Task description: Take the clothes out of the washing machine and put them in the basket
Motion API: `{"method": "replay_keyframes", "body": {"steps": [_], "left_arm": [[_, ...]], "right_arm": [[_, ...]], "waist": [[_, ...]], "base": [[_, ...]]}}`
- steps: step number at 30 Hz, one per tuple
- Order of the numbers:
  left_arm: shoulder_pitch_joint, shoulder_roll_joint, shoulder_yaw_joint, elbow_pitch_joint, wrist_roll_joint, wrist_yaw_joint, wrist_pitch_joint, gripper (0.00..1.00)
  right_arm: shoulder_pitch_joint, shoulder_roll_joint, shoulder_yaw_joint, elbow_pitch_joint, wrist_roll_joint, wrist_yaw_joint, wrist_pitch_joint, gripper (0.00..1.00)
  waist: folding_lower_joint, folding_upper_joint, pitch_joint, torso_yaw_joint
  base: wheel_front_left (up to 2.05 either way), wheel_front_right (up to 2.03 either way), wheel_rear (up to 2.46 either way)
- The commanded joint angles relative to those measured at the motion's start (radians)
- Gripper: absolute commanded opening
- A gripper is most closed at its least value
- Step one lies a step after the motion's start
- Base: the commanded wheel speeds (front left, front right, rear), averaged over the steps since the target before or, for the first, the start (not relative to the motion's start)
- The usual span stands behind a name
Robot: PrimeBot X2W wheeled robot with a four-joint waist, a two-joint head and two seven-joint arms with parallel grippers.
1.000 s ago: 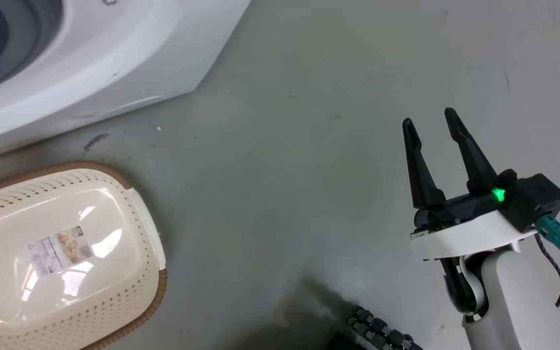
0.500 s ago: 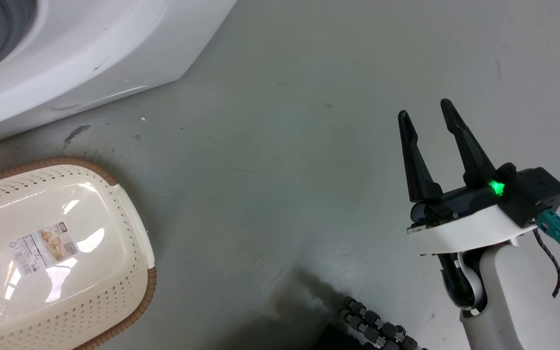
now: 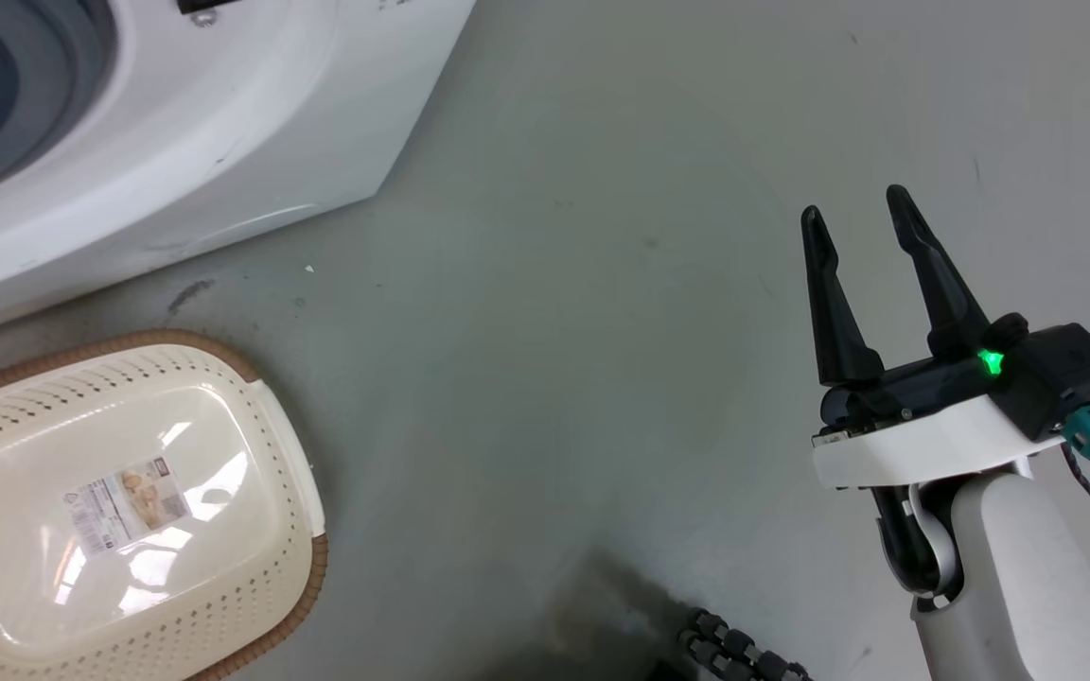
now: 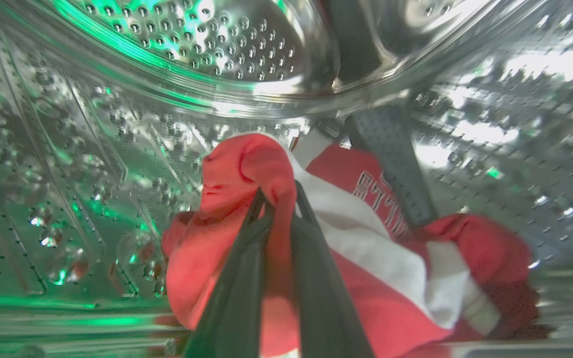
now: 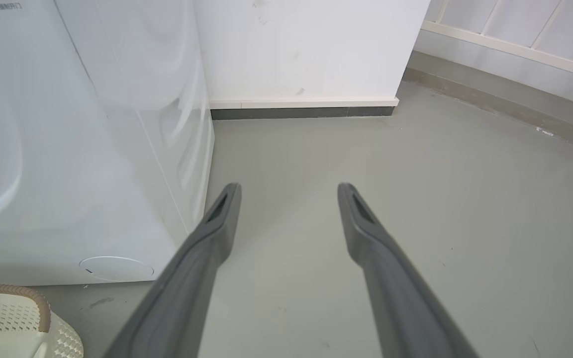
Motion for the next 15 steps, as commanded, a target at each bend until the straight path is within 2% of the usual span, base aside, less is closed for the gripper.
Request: {"method": "replay_keyframes", "body": {"steps": [1, 6, 15], "left_arm": [[0.024, -0.026, 0.004, 0.010, -0.015, 0.015, -0.063, 0.00], [0.061, -0.073, 0.029, 0.064, -0.052, 0.042, -0.217, 0.00], [0.178, -0.148, 0.060, 0.189, -0.117, 0.039, -0.489, 0.00]], "right_arm": [[0.007, 0.000, -0.009, -0.001, -0.015, -0.001, -0.002, 1.00], [0.026, 0.000, -0.019, 0.005, -0.031, -0.001, -0.002, 1.00], [0.084, 0.000, -0.050, 0.009, -0.067, -0.001, -0.002, 1.00]], "waist": [[-0.0001, 0.0000, -0.037, 0.018], [-0.0001, 0.0000, -0.094, 0.038], [-0.0001, 0.0000, -0.239, 0.077]], "base": [[0.00, 0.00, 0.00], [0.00, 0.00, 0.00], [0.00, 0.00, 0.00]]}}
